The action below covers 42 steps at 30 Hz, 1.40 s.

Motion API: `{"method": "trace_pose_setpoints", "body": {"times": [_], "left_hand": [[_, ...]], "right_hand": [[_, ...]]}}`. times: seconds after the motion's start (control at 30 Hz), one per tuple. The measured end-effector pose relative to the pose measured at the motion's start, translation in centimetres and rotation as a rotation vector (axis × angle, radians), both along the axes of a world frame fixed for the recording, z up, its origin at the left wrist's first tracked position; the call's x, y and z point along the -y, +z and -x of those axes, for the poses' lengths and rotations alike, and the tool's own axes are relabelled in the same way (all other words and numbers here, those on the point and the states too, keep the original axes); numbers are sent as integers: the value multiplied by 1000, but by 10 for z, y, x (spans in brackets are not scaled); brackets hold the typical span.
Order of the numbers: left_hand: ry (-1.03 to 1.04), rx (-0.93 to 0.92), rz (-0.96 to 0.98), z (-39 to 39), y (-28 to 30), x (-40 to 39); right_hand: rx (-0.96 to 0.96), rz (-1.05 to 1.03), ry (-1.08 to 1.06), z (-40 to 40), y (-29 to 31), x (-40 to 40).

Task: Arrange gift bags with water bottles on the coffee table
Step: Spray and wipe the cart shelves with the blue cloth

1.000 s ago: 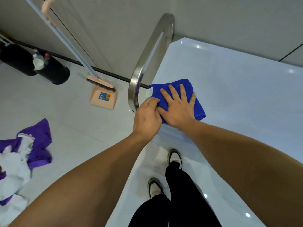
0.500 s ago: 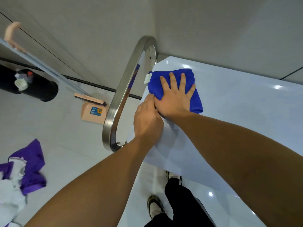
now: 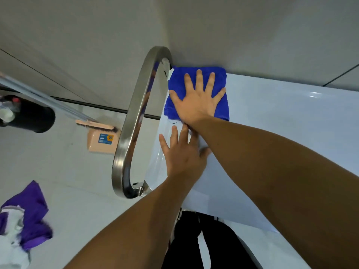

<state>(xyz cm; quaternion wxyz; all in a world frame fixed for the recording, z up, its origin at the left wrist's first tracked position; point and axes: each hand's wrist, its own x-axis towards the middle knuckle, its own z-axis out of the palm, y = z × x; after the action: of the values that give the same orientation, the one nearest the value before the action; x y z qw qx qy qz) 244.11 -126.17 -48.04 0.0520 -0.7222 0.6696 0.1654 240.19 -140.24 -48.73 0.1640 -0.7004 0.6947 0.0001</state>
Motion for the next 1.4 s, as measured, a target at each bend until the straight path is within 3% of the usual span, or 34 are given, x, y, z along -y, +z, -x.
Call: {"method": "trace_pose_setpoints", "body": {"times": [0.33, 0.57, 0.77, 1.07, 1.4], "left_hand": [[66, -2, -122, 28, 19, 7], [-51, -88, 69, 104, 6, 19], [-179, -83, 108, 201, -2, 9], [-333, -104, -30, 351, 17, -11], [-426, 52, -238, 382, 25, -2]], "right_hand": [[-13, 31, -67, 80, -2, -28], [9, 34, -114, 168, 0, -39], [2, 51, -179, 278, -1, -54], [-34, 39, -322, 440, 1, -76], [-36, 48, -416, 493, 4, -111]]}}
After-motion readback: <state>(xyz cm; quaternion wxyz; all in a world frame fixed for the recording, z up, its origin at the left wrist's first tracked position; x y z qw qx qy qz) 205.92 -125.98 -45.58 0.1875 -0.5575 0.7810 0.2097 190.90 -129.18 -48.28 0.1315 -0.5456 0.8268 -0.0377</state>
